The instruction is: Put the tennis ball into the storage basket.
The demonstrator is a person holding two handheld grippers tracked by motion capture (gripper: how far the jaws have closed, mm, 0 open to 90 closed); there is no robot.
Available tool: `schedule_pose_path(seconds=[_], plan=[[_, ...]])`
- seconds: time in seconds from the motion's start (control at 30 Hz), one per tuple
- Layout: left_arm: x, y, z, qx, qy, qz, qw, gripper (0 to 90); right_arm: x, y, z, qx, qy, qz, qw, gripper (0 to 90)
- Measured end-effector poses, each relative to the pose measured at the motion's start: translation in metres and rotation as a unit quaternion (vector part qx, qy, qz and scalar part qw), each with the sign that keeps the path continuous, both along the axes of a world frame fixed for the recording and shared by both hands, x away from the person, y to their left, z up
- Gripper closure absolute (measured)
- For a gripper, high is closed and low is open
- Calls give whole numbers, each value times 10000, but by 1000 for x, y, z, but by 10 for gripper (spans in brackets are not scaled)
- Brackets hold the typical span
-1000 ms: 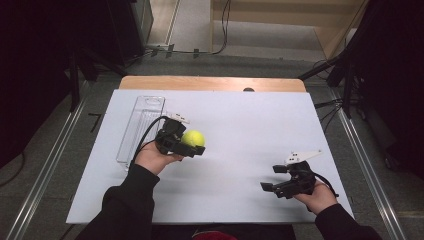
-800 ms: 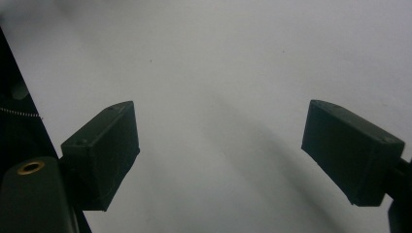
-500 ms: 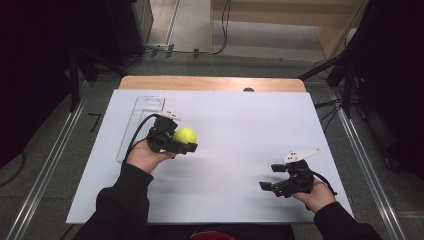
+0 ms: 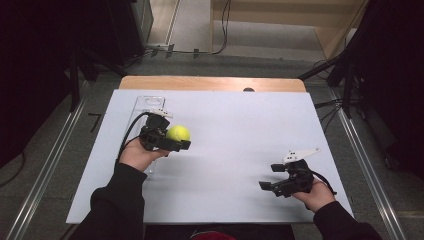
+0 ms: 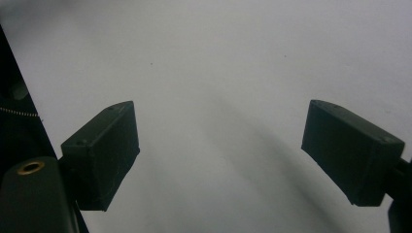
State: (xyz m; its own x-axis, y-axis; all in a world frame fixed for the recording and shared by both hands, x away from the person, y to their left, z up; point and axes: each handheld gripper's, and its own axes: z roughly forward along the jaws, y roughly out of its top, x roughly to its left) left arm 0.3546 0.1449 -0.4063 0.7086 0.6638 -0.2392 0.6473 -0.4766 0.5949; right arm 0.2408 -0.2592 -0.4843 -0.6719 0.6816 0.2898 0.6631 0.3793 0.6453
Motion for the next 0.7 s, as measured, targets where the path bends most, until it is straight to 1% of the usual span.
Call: schedule_pose_path(seconds=[0.27, 0.3, 0.5, 0.6, 0.7], plan=[[3, 9, 2, -10, 11, 103, 9999, 267, 0, 0, 0, -2, -8, 8, 10000, 115], [3, 10, 3, -23, 15, 149, 9999, 267, 0, 0, 0, -2, -6, 3, 10000, 114], [5, 16, 4, -22, 43, 199, 9998, 267, 0, 0, 0, -6, -6, -1, 10000, 114], [6, 20, 5, -66, 48, 252, 9996, 267, 0, 0, 0, -12, -10, 1, 10000, 115], [6, 23, 6, -40, 26, 305, 9995, 267, 0, 0, 0, -10, -7, -3, 10000, 114]])
